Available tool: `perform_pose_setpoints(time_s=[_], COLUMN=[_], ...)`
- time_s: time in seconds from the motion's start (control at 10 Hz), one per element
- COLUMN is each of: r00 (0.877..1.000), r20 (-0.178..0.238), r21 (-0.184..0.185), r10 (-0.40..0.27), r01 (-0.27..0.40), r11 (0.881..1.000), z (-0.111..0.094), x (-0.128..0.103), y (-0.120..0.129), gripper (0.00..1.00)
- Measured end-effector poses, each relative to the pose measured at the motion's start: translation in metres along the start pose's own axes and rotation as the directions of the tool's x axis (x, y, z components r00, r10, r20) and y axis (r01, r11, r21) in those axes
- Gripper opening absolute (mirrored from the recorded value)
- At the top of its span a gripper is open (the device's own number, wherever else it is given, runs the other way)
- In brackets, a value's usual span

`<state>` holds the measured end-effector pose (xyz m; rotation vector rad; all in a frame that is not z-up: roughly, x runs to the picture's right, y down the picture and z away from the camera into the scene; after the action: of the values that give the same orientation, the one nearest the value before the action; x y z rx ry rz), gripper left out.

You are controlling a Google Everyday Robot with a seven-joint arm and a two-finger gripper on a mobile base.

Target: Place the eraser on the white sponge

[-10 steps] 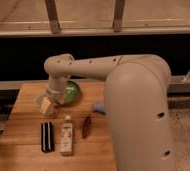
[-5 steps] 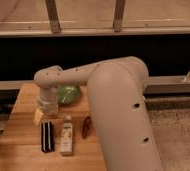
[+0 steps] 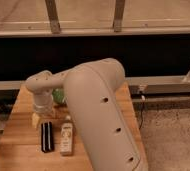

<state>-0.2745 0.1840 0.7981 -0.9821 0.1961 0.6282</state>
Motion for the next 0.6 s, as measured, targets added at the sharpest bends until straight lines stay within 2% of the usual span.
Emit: perform_pose_setpoints(time_s=[0.3,0.6], r00=[0.998,0.998], r20=[-0.042,-0.051], r21=[0.013,0.017], r10=[0.042,0.042], r01=[-0.042,-0.041], r11=[0.999,0.999], z=[0.009,0.01], x=[0.005,0.005], y=[-0.014,-0.012], gripper=[0.68,0.68])
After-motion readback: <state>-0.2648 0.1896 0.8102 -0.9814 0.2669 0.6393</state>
